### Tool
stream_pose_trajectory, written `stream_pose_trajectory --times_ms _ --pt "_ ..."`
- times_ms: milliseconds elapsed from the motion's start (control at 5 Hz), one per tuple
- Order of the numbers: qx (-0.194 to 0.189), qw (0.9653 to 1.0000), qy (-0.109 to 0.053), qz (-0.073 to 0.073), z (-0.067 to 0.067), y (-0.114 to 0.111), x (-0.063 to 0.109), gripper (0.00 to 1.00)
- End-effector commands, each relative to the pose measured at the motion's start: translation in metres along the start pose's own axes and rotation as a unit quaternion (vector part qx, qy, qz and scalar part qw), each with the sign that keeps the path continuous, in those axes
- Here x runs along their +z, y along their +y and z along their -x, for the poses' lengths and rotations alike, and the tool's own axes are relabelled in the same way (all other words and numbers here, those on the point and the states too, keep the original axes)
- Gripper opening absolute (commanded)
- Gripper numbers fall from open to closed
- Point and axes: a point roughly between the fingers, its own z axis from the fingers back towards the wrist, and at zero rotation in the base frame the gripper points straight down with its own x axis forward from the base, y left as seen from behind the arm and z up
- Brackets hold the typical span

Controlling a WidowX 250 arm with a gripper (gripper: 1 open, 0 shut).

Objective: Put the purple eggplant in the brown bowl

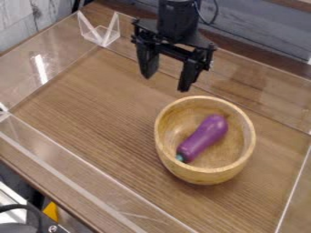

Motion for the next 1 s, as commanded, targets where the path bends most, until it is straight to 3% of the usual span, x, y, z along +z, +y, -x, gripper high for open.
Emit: stream_pose_trajectory --times_ms 0,400,800 --pt "0.016 0.9988 -0.047 -0.001 -0.008 -0.004 0.014 1.0" --pt "-0.042 0.9977 -0.052 -0.002 -0.02 -0.01 0.014 1.0" --pt "-0.047 0.9973 -0.056 -0.006 -0.025 0.002 0.015 1.0"
